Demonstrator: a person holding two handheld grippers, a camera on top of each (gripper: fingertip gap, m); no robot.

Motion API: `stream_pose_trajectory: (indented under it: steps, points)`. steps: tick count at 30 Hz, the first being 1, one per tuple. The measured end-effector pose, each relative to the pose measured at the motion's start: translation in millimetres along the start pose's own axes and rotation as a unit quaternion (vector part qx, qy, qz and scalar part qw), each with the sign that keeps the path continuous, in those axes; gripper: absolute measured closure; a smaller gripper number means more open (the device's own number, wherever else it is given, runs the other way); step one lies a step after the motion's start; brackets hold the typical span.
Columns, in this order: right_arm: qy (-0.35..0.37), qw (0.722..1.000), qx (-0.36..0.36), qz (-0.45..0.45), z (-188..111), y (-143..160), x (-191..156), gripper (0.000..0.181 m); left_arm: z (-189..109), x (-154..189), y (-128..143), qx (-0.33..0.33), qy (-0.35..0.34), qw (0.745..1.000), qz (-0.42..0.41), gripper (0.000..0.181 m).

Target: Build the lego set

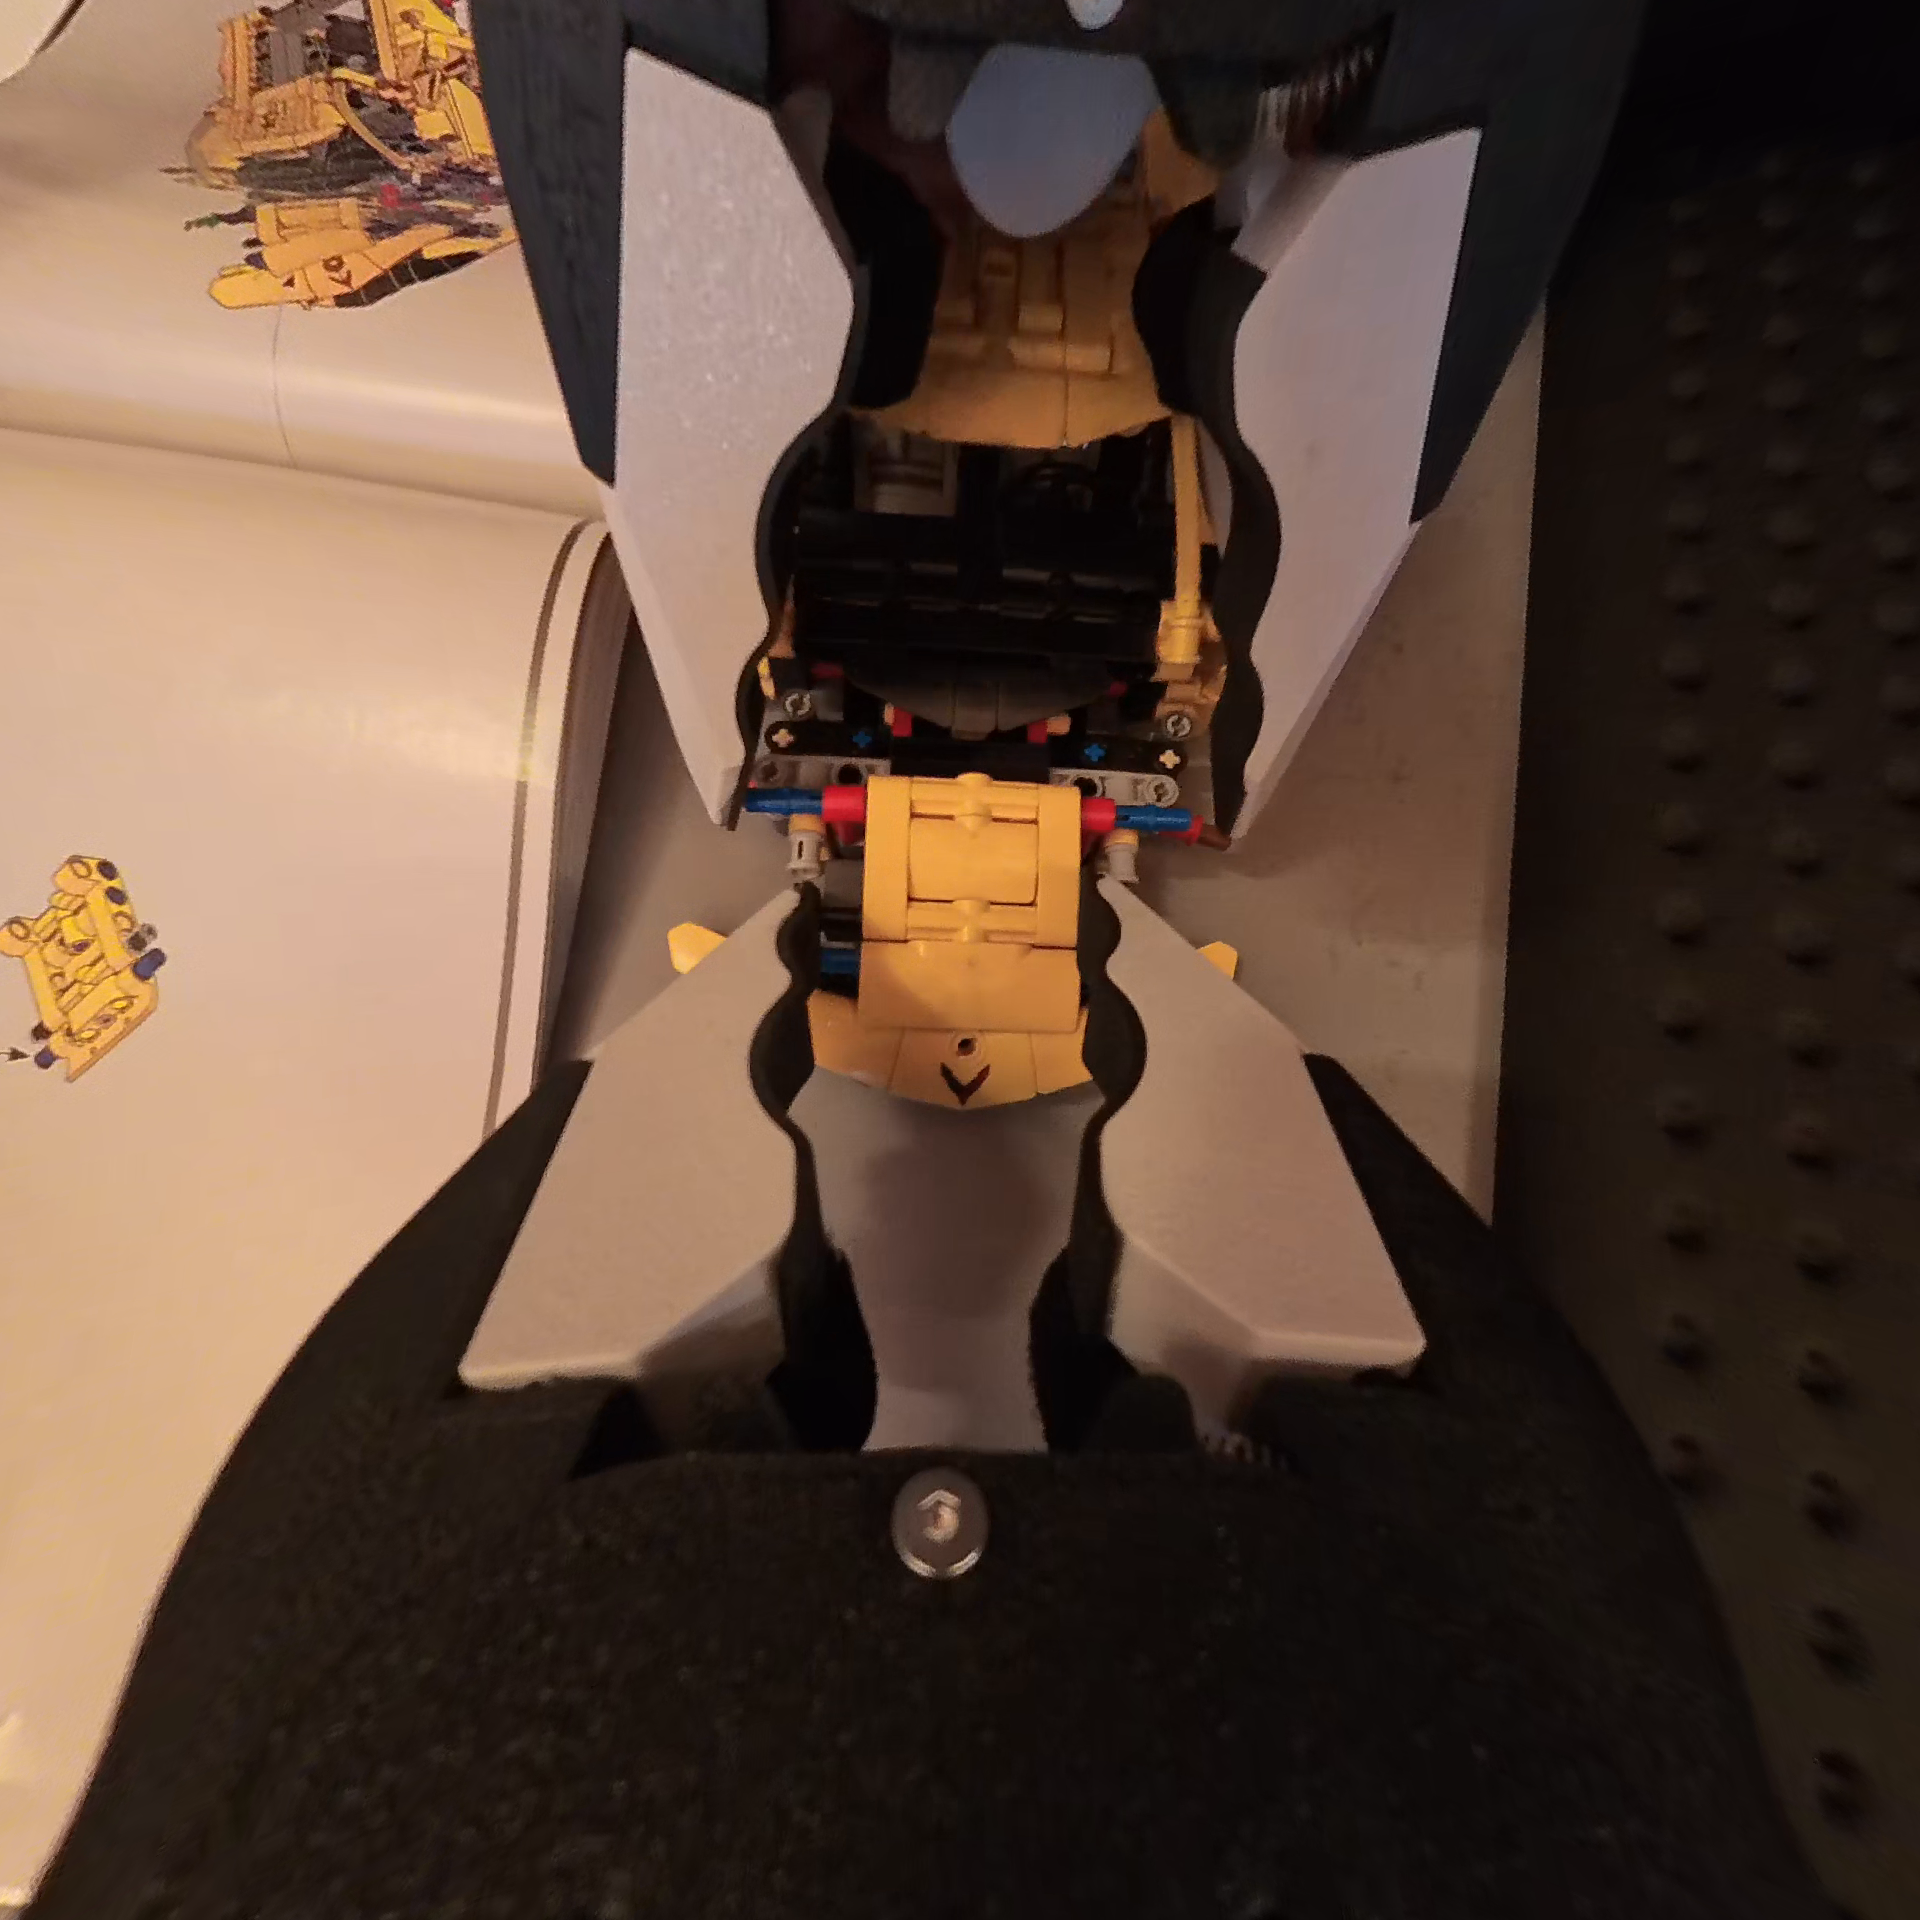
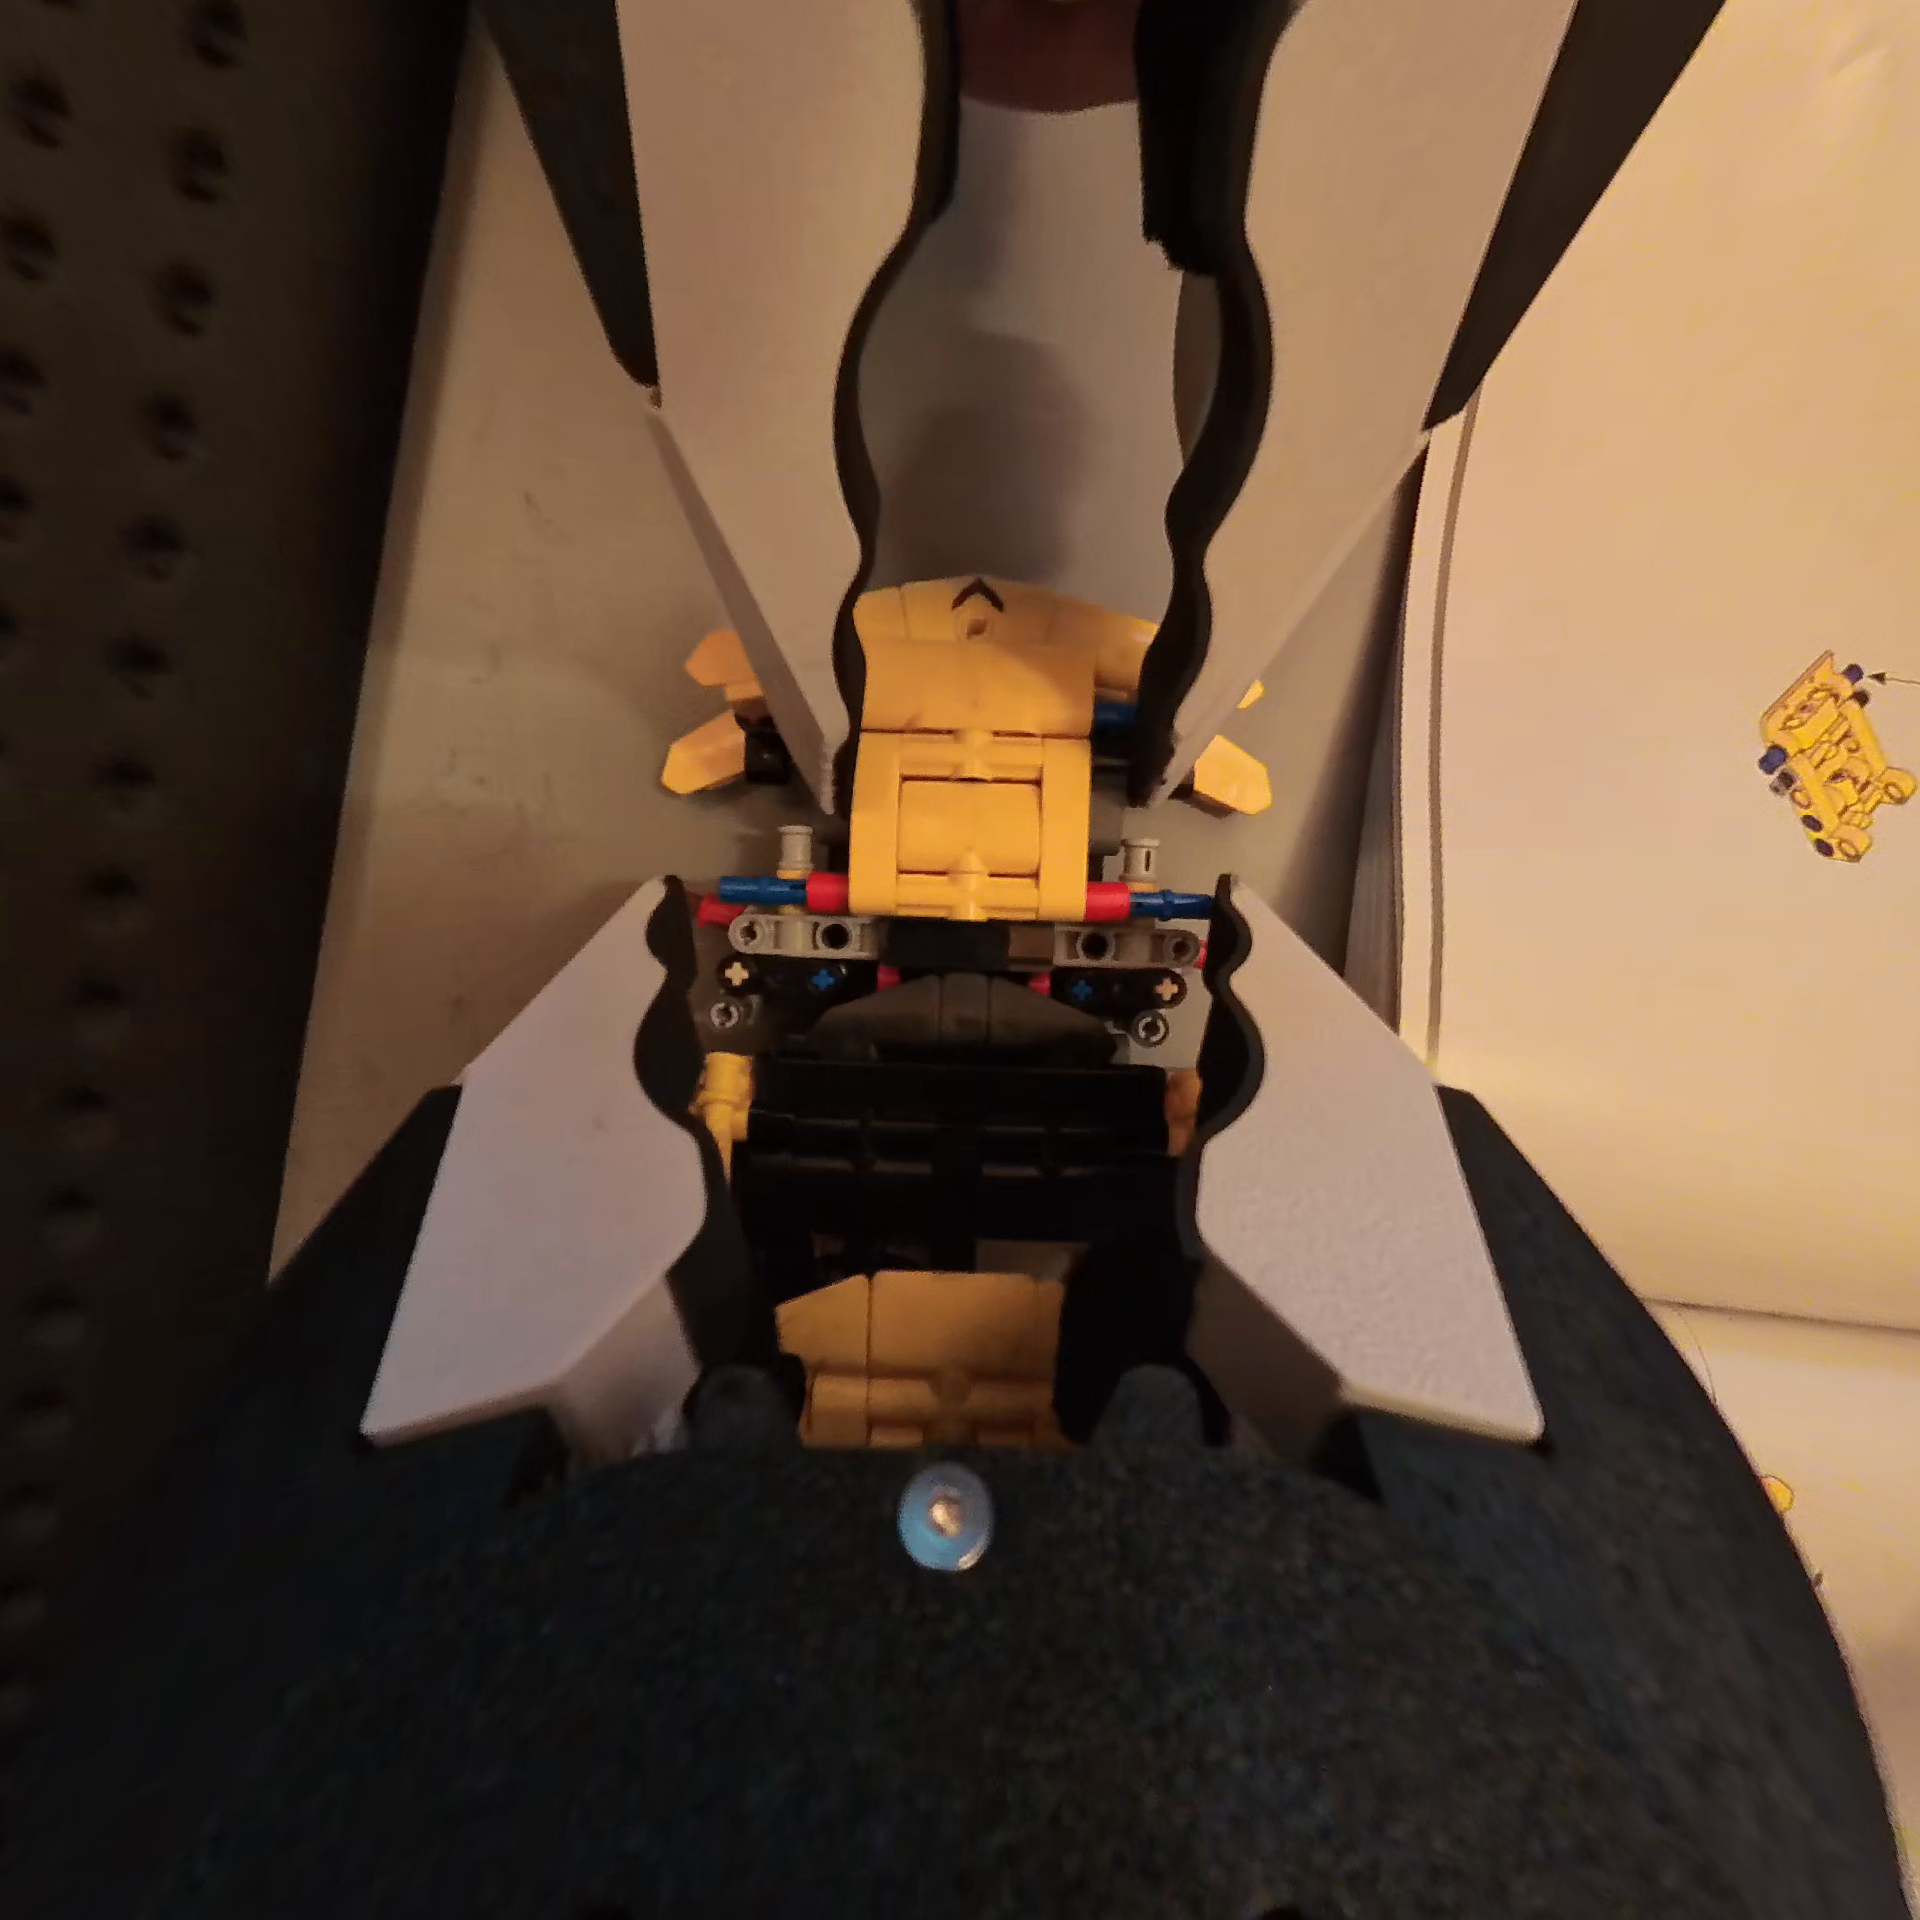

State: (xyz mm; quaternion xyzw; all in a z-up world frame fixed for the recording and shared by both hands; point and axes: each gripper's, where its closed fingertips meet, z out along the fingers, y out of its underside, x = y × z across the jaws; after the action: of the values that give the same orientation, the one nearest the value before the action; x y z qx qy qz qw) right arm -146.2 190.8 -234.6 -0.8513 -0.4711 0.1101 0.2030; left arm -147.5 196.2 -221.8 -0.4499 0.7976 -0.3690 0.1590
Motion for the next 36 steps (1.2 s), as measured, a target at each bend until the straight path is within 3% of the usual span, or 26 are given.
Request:
stream_pose_trajectory:
  steps: [36]
  points:
    - [0.011, 1.000, -0.002, 0.010, 3.5, -3.0, 7.0, 0.089, -4.2, -2.8, -0.9, 0.033, 0.006, 0.999, -0.004, 0.132]
